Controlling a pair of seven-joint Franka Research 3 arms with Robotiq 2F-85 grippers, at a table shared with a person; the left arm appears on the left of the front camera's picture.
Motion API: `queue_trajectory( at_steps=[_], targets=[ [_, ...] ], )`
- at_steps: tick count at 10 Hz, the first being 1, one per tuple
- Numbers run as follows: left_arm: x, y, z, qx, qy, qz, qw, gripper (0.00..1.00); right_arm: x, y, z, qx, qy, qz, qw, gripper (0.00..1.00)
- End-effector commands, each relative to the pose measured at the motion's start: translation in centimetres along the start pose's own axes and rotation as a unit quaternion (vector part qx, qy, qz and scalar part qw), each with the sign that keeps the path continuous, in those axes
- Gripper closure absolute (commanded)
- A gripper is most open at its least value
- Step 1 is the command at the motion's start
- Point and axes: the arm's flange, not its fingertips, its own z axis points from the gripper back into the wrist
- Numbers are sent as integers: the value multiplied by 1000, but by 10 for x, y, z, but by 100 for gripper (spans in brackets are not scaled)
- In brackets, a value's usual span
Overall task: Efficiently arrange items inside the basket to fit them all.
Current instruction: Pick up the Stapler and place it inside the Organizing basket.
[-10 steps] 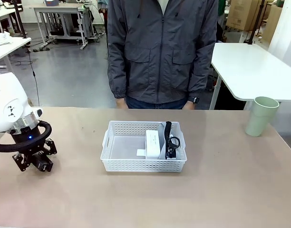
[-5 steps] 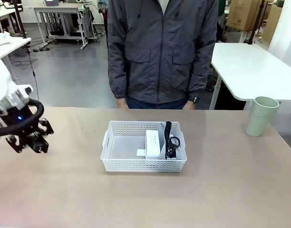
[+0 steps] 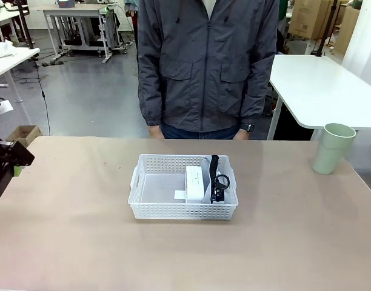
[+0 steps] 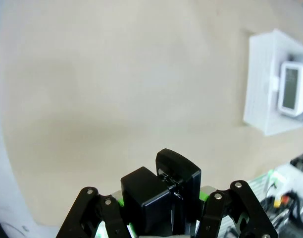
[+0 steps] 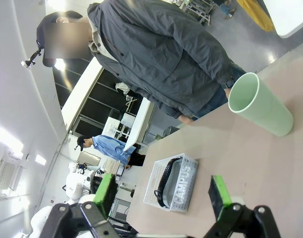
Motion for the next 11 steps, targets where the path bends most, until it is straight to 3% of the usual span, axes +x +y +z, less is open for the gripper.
queue_trajectory(
  at_steps=[1,2,9,11],
  targets=[
    [-46,-1,-54,-47,34,81,995,100,0,1,0,7,-4,4,1000,0],
    [0,0,0,0,0,0,1000,100,0,1,0,7,-4,4,1000,0],
    [1,-1,-1,-6,3,4,1000,100,0,1,0,7,-4,4,1000,0],
    [22,-54,-7,61,-13,-99,993,100,0,1,0,7,-4,4,1000,0]
  ],
)
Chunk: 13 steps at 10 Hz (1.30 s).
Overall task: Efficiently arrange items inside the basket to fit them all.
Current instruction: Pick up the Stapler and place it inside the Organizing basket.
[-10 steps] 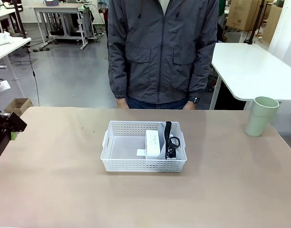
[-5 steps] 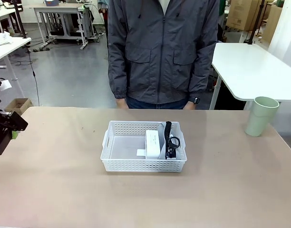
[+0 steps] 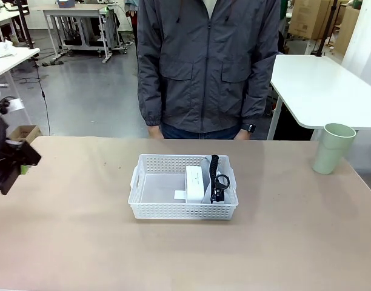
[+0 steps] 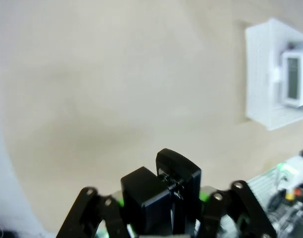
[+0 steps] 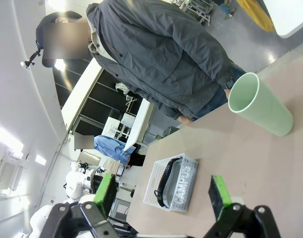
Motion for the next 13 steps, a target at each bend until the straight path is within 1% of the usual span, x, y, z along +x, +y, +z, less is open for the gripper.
queue_trajectory(
  at_steps=[1,2,3,4,6,7,8,9,10,11,13],
  targets=[
    [36,-64,-9,73,-5,-108,991,100,0,1,0,7,-4,4,1000,0],
    [51,-94,-16,95,-3,-139,986,100,0,1,0,7,-4,4,1000,0],
    [70,-134,-30,114,7,-195,974,100,0,1,0,7,-4,4,1000,0],
    [85,-165,-45,128,9,-219,967,100,0,1,0,7,-4,4,1000,0],
    [104,-222,-81,125,33,-309,942,100,0,1,0,7,-4,4,1000,0],
    [110,-250,-106,121,59,-349,927,100,0,1,0,7,-4,4,1000,0],
    [113,-281,-139,130,74,-385,911,100,0,1,0,7,-4,4,1000,0],
    [113,-301,-159,153,67,-409,897,100,0,1,0,7,-4,4,1000,0],
    [112,-315,-170,160,71,-435,883,100,0,1,0,7,-4,4,1000,0],
    [114,-323,-178,158,87,-452,873,100,0,1,0,7,-4,4,1000,0],
    [118,-326,-200,147,124,-468,862,100,0,1,0,7,-4,4,1000,0]
  ],
)
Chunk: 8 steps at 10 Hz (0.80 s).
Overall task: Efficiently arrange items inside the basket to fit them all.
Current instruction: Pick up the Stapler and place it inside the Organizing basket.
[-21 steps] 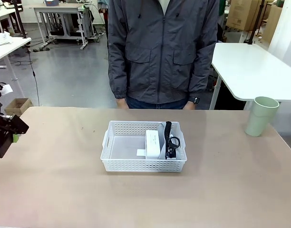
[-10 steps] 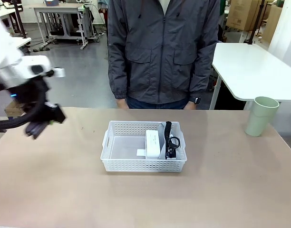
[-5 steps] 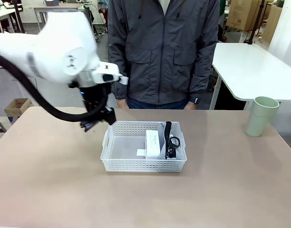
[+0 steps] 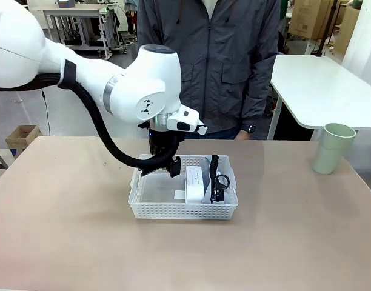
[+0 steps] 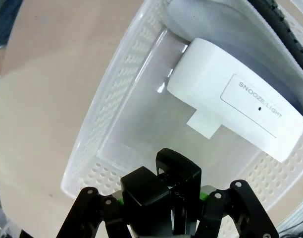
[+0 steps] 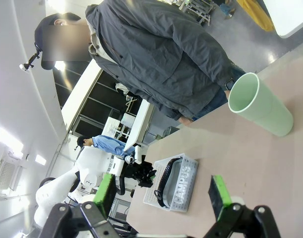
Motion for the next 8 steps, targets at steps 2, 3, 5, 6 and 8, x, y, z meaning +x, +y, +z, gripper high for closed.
queue_trajectory(
  at_steps=[2,3,5,6,8],
  targets=[
    [5,5,-7,-30,42,-22,998,100,0,1,0,7,-4,3,1000,0],
    [4,3,-11,-38,39,-27,998,100,0,1,0,7,-4,3,1000,0],
    [5,-1,-27,-68,52,-41,995,100,0,1,0,7,-4,3,1000,0],
    [6,-3,-35,-77,60,-43,994,100,0,1,0,7,-4,3,1000,0],
    [7,-5,-44,-80,74,-42,993,100,0,1,0,7,-4,3,1000,0]
  ],
)
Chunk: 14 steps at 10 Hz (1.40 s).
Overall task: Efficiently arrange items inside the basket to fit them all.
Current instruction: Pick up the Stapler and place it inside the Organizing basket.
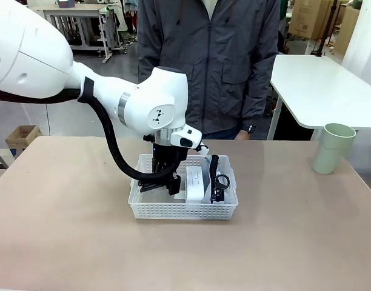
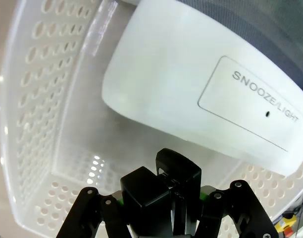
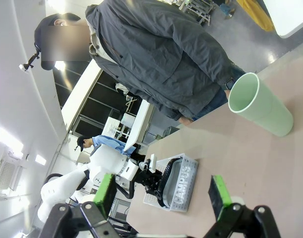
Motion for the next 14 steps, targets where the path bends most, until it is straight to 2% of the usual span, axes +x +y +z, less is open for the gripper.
queue_trajectory(
  at_steps=[1,4,5,6,7,8,10,11,12,14],
  targets=[
    [2,3,7,-10,5,-13,1000,100,0,1,0,7,-4,3,1000,0],
    [2,4,6,-9,5,-11,1000,100,0,1,0,7,-4,3,1000,0],
    [3,3,5,-5,8,-13,1000,66,0,1,0,7,-4,3,1000,0],
    [3,3,5,-1,5,-14,1000,42,0,1,0,7,-4,3,1000,0],
    [3,4,5,-1,3,-13,1000,8,0,1,0,7,-4,3,1000,0],
    [3,4,6,3,-1,-10,1000,0,0,1,0,7,-4,3,1000,0],
    [-1,6,12,11,-17,1,1000,0,0,1,0,7,-4,3,1000,0],
    [-2,7,15,10,-23,4,1000,6,0,1,0,7,-4,3,1000,0],
    [-4,7,17,11,-29,6,1000,0,0,1,0,7,-4,3,1000,0],
    [-6,8,21,19,-40,13,999,0,0,1,0,7,-4,3,1000,0]
  ],
)
